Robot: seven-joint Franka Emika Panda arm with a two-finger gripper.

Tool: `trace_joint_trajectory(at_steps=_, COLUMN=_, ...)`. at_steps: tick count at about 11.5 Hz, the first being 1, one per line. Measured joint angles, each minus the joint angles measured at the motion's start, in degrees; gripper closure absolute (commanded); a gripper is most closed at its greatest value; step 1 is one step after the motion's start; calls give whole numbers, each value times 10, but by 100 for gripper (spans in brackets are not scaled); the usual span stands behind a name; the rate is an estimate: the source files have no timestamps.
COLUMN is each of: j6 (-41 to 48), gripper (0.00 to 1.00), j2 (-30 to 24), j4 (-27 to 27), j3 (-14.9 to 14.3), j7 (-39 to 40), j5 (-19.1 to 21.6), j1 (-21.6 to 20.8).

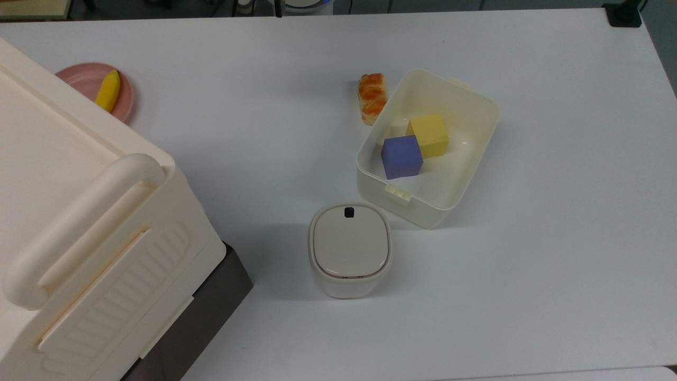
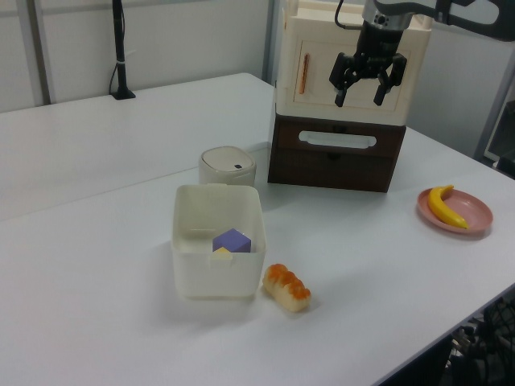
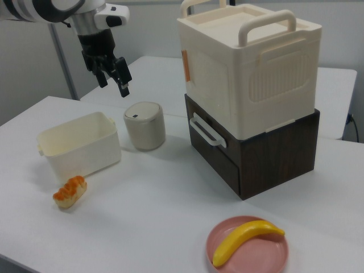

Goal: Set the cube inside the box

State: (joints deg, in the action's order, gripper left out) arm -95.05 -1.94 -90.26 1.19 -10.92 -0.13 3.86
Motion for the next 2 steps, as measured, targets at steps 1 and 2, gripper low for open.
trace_joint_trajectory(at_steps=1, j6=0, gripper=0, j2=1, j4=-1, j3=0, j7=0, j5=0, j1=0)
trace_joint_trajectory(at_steps=2, j6=0, gripper=0, j2=2, j4=-1, j3=0, j7=0, j5=0, j1=-1)
